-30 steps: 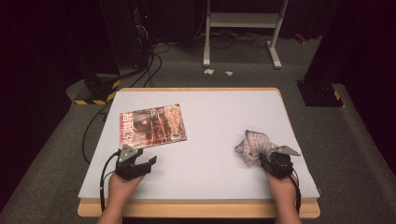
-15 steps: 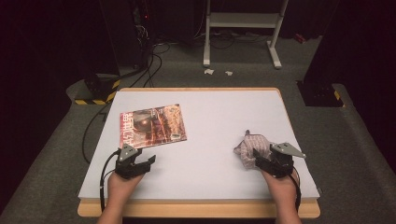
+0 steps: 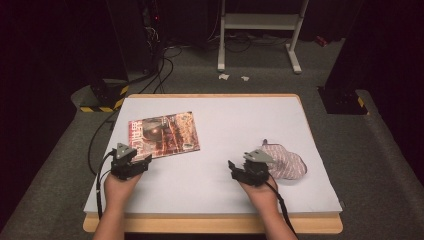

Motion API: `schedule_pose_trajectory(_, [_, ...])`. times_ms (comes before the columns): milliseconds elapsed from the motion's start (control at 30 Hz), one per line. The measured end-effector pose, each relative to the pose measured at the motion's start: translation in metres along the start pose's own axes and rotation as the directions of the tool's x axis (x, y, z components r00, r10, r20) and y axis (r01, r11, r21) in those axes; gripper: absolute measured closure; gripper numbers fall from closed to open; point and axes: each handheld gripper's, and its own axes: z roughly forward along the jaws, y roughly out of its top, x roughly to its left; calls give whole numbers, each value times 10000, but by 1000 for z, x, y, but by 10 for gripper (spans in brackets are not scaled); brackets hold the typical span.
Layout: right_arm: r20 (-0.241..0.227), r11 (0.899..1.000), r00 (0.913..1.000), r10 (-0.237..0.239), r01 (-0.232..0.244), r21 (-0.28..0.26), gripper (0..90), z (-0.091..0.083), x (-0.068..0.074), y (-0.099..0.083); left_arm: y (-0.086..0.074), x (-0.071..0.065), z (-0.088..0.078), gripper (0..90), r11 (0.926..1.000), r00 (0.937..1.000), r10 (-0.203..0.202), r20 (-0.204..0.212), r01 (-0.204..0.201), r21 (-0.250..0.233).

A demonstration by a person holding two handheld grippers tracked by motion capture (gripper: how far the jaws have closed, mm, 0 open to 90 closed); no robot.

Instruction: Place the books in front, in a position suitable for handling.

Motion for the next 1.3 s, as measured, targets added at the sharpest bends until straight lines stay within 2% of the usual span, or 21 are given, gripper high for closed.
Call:
schedule_pose_trajectory(33, [-43,9999,9999,-94,94,124,327,10,5,4,0,0,0,343,10000,10000,0,0,0,0])
schedule_pose_trajectory(67, [-43,9999,9999,-94,94,124,327,10,5,4,0,6,4,343,9997,9998,-191,-30,192,132])
schedule_pose_trajectory(100, [-274,9992,9996,-92,103,382,351,32,15,13,-1,16,10,340,9981,9988,-433,-221,442,429])
schedule_pose_trajectory(133, [-335,9992,9994,-42,55,403,362,38,18,16,-1,16,10,335,9981,9988,-433,-221,442,429])
schedule_pose_trajectory(167, [-413,9991,9991,-76,93,406,370,49,23,21,-4,25,16,325,9947,9973,-656,-327,680,772])
schedule_pose_trajectory(233, [-435,9986,9990,-100,122,514,373,63,30,28,-6,28,19,321,9931,9971,-604,-471,648,982])
schedule_pose_trajectory(333, [-604,9967,9981,-92,140,796,382,88,43,38,-7,30,20,319,9933,9970,-633,-450,674,941])
schedule_pose_trajectory(433, [-802,9948,9967,-151,230,989,391,107,55,45,-7,34,21,260,9917,9940,-693,-851,779,1024])
schedule_pose_trajectory(533, [-942,9922,9954,-173,287,1211,412,122,65,49,-8,40,20,268,9879,9913,-1005,-854,1096,1099])
schedule_pose_trajectory(633, [-998,9892,9950,-69,214,1453,413,137,71,54,-8,42,21,289,9821,9890,-1429,-380,1464,1188])
schedule_pose_trajectory(733, [-885,9874,9961,38,103,1580,412,144,70,56,-8,42,22,294,9819,9887,-1458,-350,1489,1171])
schedule_pose_trajectory(800, [-978,9828,9941,460,-276,1824,380,151,65,54,-9,41,23,294,9836,9894,-1426,-280,1448,1078])
schedule_pose_trajectory(867, [-980,9833,9940,475,-293,1798,383,151,65,54,-9,41,24,300,9838,9895,-1424,-267,1444,1066])
schedule_pose_trajectory(933, [-1205,9842,9918,419,-202,1762,456,150,67,54,-9,41,24,305,9838,9892,-1450,-231,1466,1031])
schedule_pose_trajectory(1300, [-1018,9813,9939,417,-215,1915,478,144,71,52,-11,37,23,320,9869,9912,-1299,-237,1315,933])
